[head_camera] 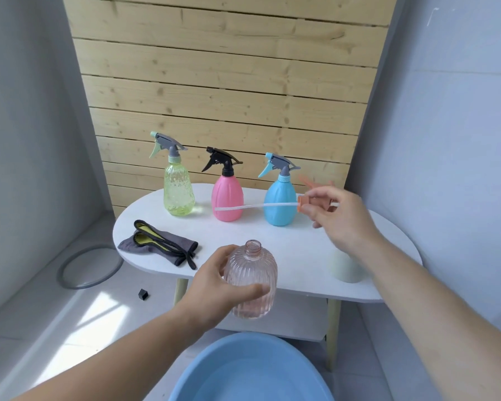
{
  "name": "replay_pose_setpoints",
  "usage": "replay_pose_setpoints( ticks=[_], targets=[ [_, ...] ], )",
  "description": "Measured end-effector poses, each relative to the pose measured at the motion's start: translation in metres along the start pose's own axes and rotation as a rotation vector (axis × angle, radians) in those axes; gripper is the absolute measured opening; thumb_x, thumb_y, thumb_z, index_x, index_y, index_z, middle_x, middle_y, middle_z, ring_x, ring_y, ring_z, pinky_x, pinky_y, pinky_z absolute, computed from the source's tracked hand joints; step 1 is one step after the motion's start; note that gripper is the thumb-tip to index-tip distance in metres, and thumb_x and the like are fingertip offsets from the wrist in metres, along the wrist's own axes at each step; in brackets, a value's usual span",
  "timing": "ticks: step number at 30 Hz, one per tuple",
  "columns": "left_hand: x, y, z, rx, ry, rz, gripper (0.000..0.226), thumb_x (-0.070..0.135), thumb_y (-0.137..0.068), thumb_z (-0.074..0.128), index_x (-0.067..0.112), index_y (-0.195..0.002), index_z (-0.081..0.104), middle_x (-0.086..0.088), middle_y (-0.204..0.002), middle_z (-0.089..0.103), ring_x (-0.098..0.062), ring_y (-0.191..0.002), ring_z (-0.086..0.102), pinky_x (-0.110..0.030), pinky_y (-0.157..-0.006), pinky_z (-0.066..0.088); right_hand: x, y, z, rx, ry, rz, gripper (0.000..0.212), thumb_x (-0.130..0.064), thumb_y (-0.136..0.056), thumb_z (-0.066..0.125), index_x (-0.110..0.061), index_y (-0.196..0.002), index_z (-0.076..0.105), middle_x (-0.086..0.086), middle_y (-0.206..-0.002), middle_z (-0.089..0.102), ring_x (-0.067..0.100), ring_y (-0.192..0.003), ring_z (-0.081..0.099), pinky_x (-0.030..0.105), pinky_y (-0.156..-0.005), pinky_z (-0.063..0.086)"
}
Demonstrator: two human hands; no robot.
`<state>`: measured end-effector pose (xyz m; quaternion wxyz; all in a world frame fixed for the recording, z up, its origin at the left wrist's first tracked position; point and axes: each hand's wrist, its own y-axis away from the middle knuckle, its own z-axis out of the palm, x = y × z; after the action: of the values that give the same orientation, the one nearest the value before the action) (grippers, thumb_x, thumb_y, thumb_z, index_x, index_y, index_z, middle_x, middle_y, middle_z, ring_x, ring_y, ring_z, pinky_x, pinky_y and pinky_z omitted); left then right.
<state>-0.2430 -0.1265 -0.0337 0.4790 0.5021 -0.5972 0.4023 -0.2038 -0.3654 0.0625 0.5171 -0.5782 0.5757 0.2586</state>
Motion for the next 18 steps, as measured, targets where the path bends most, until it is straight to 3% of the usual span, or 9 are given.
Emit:
replay_pose_setpoints(
  ticks=[2,4,7,10,15,18],
  targets=[
    [0.004,-0.006,0.002,0.037,0.002,0.007,0.087,0.051,-0.045,0.096,0.04,-0.123,0.061,0.016,-0.118,0.071,-0.002,-0.113,0.067,-0.027,-0.1,0.053,-0.013,0.002,-0.014,0.01,-0.049,-0.049,0.018,-0.006,-0.085,0.075,-0.018,-0.098,0.07,-0.009,-0.077,0.068,0.023,-0.068,0.062,0.02,-0.062,0.055],
    [0.009,-0.011,0.004,0.059,0.01,0.009,0.092,0.052,-0.044,0.096,0.039,-0.127,0.059,0.014,-0.122,0.07,-0.006,-0.116,0.066,-0.034,-0.105,0.052,-0.023,0.003,-0.026,0.018,-0.111,-0.098,0.023,-0.001,-0.086,0.071,-0.021,-0.097,0.07,-0.012,-0.075,0.071,0.023,-0.078,0.067,0.022,-0.065,0.054],
    [0.016,-0.017,0.009,0.1,0.019,0.026,0.067,0.033,-0.061,0.101,0.042,-0.11,0.057,0.02,-0.115,0.067,0.009,-0.105,0.062,-0.014,-0.086,0.048,-0.039,0.005,-0.047,0.016,-0.184,-0.146,0.025,0.0,-0.087,0.069,-0.019,-0.102,0.069,-0.003,-0.086,0.074,0.016,-0.083,0.069,0.023,-0.067,0.052],
    [0.019,-0.023,0.014,0.119,0.015,0.028,0.06,0.022,-0.07,0.097,0.046,-0.102,0.052,0.028,-0.107,0.059,0.018,-0.095,0.055,-0.003,-0.072,0.04,-0.05,0.006,-0.062,0.004,-0.169,-0.186,0.027,-0.002,-0.087,0.071,-0.016,-0.11,0.069,0.012,-0.097,0.072,0.019,-0.088,0.072,0.023,-0.07,0.052],
    [0.016,-0.027,0.019,0.126,-0.015,0.031,0.065,0.023,-0.07,0.097,0.043,-0.11,0.051,0.03,-0.106,0.056,0.021,-0.092,0.052,0.003,-0.067,0.04,-0.05,0.005,-0.06,0.039,-0.086,-0.235,0.03,-0.002,-0.086,0.072,-0.011,-0.114,0.068,0.011,-0.091,0.07,0.01,-0.078,0.071,0.02,-0.07,0.055],
    [0.012,-0.03,0.022,0.112,-0.036,0.033,0.062,0.021,-0.069,0.097,0.046,-0.102,0.05,0.029,-0.106,0.056,0.026,-0.088,0.052,0.006,-0.066,0.038,-0.048,0.002,-0.056,0.083,-0.08,-0.262,0.029,-0.002,-0.087,0.072,-0.016,-0.112,0.069,0.01,-0.09,0.067,0.014,-0.081,0.074,0.022,-0.072,0.056]
  ],
)
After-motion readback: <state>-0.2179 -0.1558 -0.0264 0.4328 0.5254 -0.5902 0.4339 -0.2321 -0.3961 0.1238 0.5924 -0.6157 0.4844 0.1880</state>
